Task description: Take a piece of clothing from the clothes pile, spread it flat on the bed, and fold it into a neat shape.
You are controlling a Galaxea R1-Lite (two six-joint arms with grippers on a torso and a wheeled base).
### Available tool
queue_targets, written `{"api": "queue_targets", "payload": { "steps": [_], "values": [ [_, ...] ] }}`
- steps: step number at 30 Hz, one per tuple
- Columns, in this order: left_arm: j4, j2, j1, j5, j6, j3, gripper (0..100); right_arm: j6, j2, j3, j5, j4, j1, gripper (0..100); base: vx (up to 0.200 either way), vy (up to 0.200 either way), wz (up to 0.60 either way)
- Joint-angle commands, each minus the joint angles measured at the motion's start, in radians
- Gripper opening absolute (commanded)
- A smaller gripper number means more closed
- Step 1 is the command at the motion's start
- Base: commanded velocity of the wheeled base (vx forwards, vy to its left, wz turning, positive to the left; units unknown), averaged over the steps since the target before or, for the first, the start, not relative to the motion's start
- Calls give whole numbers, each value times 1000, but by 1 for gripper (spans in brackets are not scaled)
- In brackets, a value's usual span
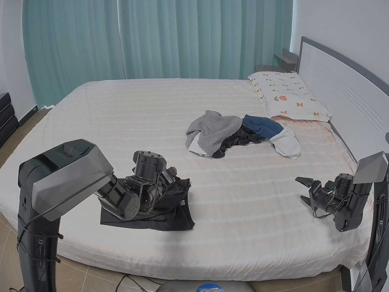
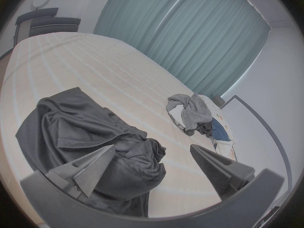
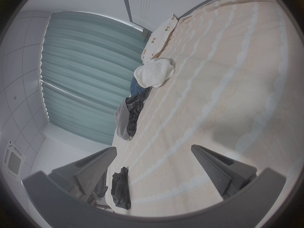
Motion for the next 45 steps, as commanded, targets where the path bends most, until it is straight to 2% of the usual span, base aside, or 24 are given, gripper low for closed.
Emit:
{"api": "queue_targets", "payload": {
  "steps": [1, 5, 8, 11, 15, 19, 26, 29, 33, 37, 41, 43, 45],
  "values": [
    [-124, -121, 56, -46, -56, 201, 100, 0, 2, 0, 0, -13, 0, 100, 0, 0, 0],
    [-199, -147, 89, -109, -77, 304, 100, 0, 2, 0, 0, -13, 0, 100, 0, 0, 0],
    [-205, -144, 109, -115, -100, 321, 100, 0, 2, 0, 0, -13, 5, 100, 0, 0, 0],
    [-205, -133, 155, -181, -185, 322, 100, -2, 2, -1, 0, -13, 6, 100, -200, 0, 0],
    [-206, -133, 214, -254, -202, 348, 100, -14, 5, -1, 0, -13, 6, 100, -150, 0, 0],
    [-220, -117, 262, -261, -203, 342, 100, -28, 10, 0, 0, -12, 8, 100, 0, 0, 0],
    [-248, -104, 268, -264, -220, 333, 100, -41, 16, 2, 0, -12, 11, 100, 0, 0, 0],
    [-248, -98, 311, -303, -226, 328, 100, -43, 17, 0, 0, -10, 12, 100, 0, 0, 0],
    [-248, -95, 368, -334, -245, 307, 100, -49, 16, -1, 0, -7, 12, 100, 0, 200, 0],
    [-249, -58, 386, -343, -262, 284, 100, -49, 14, -7, 0, -4, 14, 100, 0, 200, 0],
    [-249, -49, 391, -345, -263, 276, 100, -45, 2, 8, -4, -13, 72, 100, 0, 200, 0],
    [-249, -46, 389, -345, -262, 276, 100, -45, 6, 14, -32, -13, 126, 100, 0, 200, 0],
    [-249, -46, 388, -343, -262, 276, 100, -48, 19, 8, -92, -13, 186, 100, 0, 200, 0]
  ]
}}
